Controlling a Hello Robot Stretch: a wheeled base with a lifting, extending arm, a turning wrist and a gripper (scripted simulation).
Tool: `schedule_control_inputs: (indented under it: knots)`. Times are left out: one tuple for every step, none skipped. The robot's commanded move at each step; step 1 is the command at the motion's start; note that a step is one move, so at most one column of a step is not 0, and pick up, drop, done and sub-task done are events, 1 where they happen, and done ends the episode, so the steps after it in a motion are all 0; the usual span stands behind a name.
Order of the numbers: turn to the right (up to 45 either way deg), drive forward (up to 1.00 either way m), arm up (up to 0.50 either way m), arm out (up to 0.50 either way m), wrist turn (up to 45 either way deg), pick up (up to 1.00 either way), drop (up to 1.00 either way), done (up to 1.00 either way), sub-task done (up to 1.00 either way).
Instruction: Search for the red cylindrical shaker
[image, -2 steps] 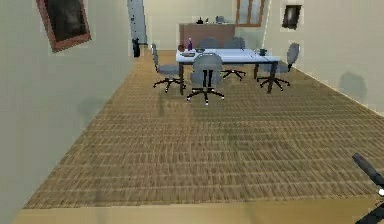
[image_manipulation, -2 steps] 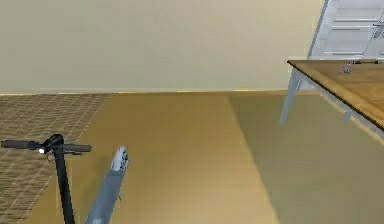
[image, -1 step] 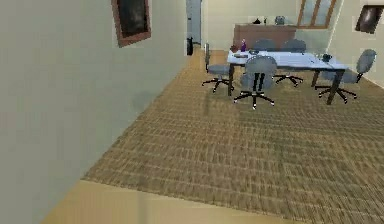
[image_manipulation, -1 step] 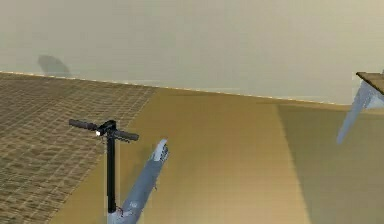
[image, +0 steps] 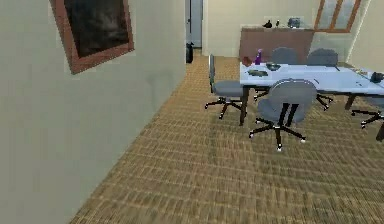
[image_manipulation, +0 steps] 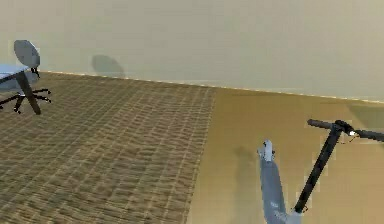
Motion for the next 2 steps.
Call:
schedule_control_inputs:
  knots:
    - [0.0, 1.0, 0.0, 0.0, 0.0, 0.0, 0.0, 0.0, 0.0]
    - [0.0, 1.0, 0.0, 0.0, 0.0, 0.0, 0.0, 0.0, 0.0]
